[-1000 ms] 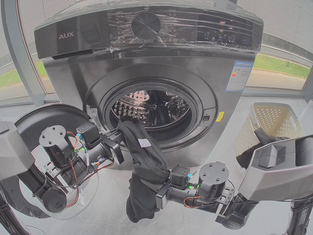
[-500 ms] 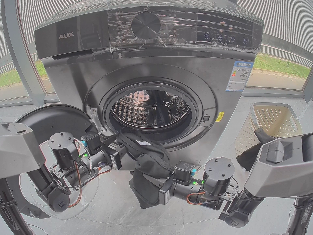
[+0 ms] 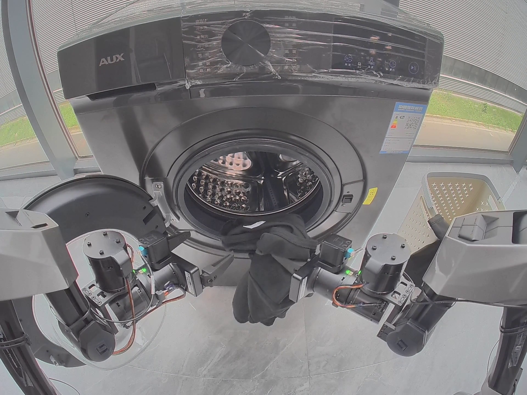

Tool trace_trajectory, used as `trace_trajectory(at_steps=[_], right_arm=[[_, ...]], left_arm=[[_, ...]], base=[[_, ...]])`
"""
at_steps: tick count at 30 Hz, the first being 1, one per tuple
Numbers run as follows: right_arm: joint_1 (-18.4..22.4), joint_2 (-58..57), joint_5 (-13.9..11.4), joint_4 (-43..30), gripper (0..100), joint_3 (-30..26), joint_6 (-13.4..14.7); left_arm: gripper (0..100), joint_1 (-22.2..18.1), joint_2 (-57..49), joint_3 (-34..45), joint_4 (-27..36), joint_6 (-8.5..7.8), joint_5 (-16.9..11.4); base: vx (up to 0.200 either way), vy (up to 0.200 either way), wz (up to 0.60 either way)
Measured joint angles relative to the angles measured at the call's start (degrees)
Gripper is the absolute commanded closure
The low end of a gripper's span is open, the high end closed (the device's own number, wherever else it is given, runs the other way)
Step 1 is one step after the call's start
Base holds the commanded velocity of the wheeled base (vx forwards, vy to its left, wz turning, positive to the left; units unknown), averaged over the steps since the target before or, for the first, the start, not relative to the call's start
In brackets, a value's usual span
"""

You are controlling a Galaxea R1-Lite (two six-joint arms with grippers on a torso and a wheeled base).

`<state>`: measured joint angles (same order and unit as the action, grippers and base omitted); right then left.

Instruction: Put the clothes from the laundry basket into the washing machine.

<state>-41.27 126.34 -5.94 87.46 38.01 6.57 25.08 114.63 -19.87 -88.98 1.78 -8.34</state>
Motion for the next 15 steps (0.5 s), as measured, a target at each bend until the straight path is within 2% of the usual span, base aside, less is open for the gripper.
trace_trajectory(at_steps=[8,15], right_arm=[[2.84,0.11,0.52,-0.01,100,0.68,0.0],[2.21,-0.02,0.24,-0.22,100,0.74,0.13]], left_arm=[[0,0.13,0.01,1.02,0.0,-0.23,-0.39],[0,1.02,0.06,2.01,0.0,-0.3,-0.48]], base=[[0.0,0.0,0.0],[0.0,0.0,0.0]])
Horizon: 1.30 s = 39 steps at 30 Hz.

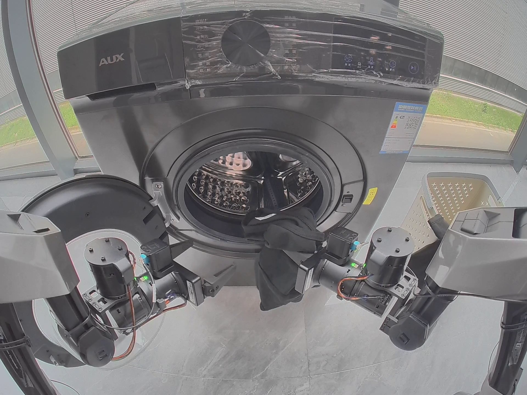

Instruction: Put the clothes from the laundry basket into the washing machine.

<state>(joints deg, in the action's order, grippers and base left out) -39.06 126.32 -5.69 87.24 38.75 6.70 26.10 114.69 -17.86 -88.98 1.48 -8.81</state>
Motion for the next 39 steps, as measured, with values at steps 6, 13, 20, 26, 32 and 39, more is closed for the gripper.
trace_trajectory(at_steps=[6,13,20,26,32,39], right_arm=[[-2.56,-0.07,-0.22,0.16,100,0.3,2.71],[-4.02,-0.09,-0.65,0.13,100,1.51,3.08],[-6.34,-0.13,-0.73,-0.01,100,2.3,6.75],[-7.33,-0.13,-0.62,0.05,100,2.26,7.5],[-7.8,-0.09,-0.32,0.13,100,2.26,7.52],[-8.18,-0.09,-0.11,0.18,100,1.99,7.61]], left_arm=[[0,2.43,0.0,1.83,0.0,0.05,-1.45],[0,3.97,0.17,3.5,0.0,0.2,-6.6],[0,5.21,1.68,1.41,0.0,0.2,-8.02],[0,5.51,3.95,-2.01,0.0,0.13,-8.05],[0,5.45,6.75,-4.94,0.0,0.05,-7.72],[100,4.79,9.95,-9.25,0.0,0.07,-7.44]], base=[[0.0,0.0,0.0],[0.0,0.0,0.0],[0.0,0.0,0.0],[0.0,0.0,0.0],[0.0,0.0,0.0],[0.0,0.0,0.0]])
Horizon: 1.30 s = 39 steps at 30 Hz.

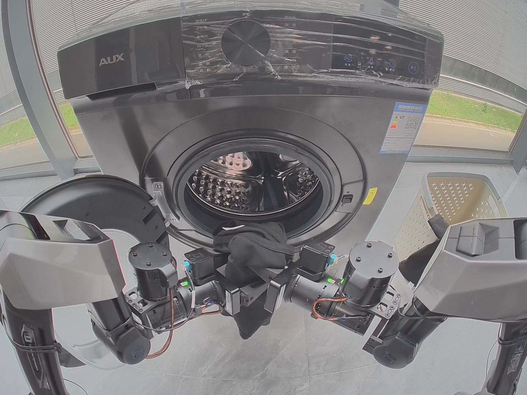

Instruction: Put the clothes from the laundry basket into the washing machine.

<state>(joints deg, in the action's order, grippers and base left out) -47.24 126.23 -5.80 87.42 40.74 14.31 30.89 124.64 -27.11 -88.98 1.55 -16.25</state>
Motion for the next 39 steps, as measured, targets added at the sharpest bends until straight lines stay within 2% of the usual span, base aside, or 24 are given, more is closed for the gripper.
trace_trajectory(at_steps=[6,12,17,18,26,35,39], right_arm=[[0.11,0.22,0.23,0.5,100,-0.17,0.0],[0.9,0.41,2.83,0.55,100,0.07,0.0],[1.85,0.54,3.6,0.85,100,-0.17,-0.17],[1.95,0.54,3.6,0.82,0,-0.2,-0.22],[2.26,0.0,3.95,0.9,0,-2.24,-1.43],[1.93,-4.74,1.6,0.85,0,-15.58,-4.39],[2.21,-8.68,1.1,0.96,0,-19.75,-6.19]], left_arm=[[100,-0.16,0.66,-1.13,0.0,0.09,0.0],[100,-0.38,-0.9,0.29,0.02,0.17,0.18],[100,-0.49,-3.78,2.63,0.05,0.17,0.24],[100,-0.52,-4.21,2.97,0.07,0.2,0.27],[100,-0.99,-7.17,4.71,0.07,0.2,0.44],[100,-1.65,-13.09,6.53,-0.02,0.99,0.84],[100,-1.62,-17.58,8.95,-0.02,1.32,0.95]], base=[[0.0,0.0,0.0],[0.0,0.0,0.0],[0.0,0.0,0.0],[0.0,0.0,0.0],[0.0,0.0,0.0],[0.0,0.0,0.0],[0.0,0.0,0.0]])
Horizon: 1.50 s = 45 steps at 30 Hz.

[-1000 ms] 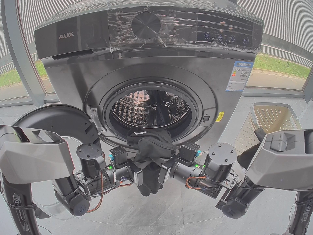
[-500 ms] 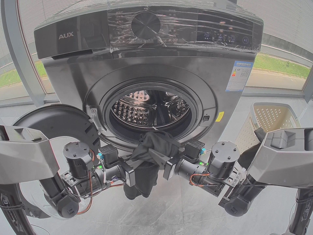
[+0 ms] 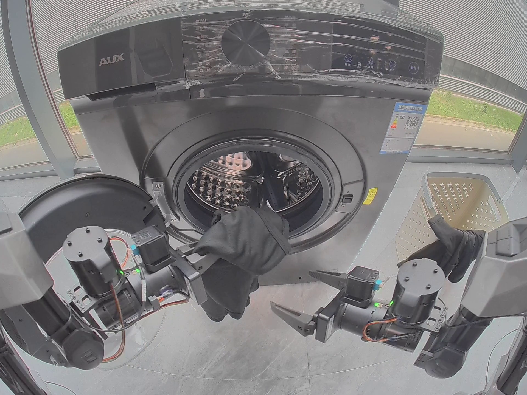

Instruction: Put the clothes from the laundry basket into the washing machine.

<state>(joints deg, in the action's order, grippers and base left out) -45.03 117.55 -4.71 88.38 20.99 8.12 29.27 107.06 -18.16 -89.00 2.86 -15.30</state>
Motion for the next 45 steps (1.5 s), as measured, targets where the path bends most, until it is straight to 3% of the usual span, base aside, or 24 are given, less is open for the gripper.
trace_trajectory(at_steps=[4,9,15,19,27,37,45], right_arm=[[2.73,-3.67,1.12,-0.02,0,-2.06,-1.72],[7.14,-7.19,2.08,0.0,0,-3.68,-2.21],[12.29,-9.75,1.87,0.0,0,-4.6,-2.35],[14.71,-10.69,1.67,0.02,0,-4.88,-2.32],[15.79,-11.87,1.65,0.05,0,-5.69,-2.16],[16.18,-12.01,1.56,0.02,0,-6.14,-2.11],[15.69,-12.01,1.58,0.0,0,-6.19,-2.13]], left_arm=[[100,-0.09,-3.84,1.61,0.02,0.11,0.39],[100,-0.26,-7.14,2.65,0.0,0.41,3.45],[100,-0.69,-9.37,5.11,0.05,0.57,6.85],[100,-1.85,-10.2,5.9,0.02,0.63,7.28],[100,-4.68,-10.34,7.03,0.05,1.45,7.28],[100,-5.07,-10.25,7.8,0.07,1.51,6.83],[100,-5.05,-10.2,7.64,0.1,1.45,6.77]], base=[[0.0,0.0,0.0],[0.0,0.0,0.0],[0.0,0.0,0.0],[0.0,0.0,0.0],[0.0,0.0,0.0],[0.0,0.0,0.0],[0.2,0.0,0.0]])
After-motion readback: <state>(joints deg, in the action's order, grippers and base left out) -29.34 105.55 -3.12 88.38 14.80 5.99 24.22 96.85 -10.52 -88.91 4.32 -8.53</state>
